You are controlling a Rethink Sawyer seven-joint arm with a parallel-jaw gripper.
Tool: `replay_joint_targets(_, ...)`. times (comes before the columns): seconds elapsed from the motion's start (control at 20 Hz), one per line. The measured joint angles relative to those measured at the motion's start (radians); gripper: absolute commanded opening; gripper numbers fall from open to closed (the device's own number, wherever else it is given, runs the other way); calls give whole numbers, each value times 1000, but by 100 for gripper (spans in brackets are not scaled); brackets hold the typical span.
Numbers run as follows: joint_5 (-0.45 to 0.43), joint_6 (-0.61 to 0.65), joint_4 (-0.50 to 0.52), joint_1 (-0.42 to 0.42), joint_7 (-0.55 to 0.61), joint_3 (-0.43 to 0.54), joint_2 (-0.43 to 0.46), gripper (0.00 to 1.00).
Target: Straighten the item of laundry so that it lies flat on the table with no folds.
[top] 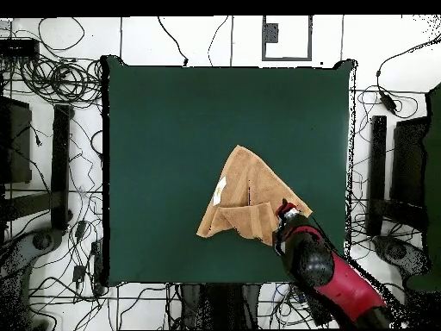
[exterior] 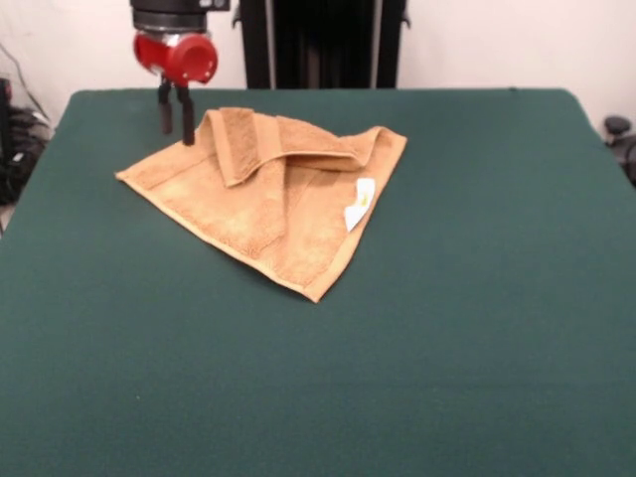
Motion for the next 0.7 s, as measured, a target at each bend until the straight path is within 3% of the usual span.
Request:
replay_joint_targets(0.3,5,22,30,30,0,20,-112,100)
replay_joint_targets(0.7,18,52,32,38,0,83,-161,100)
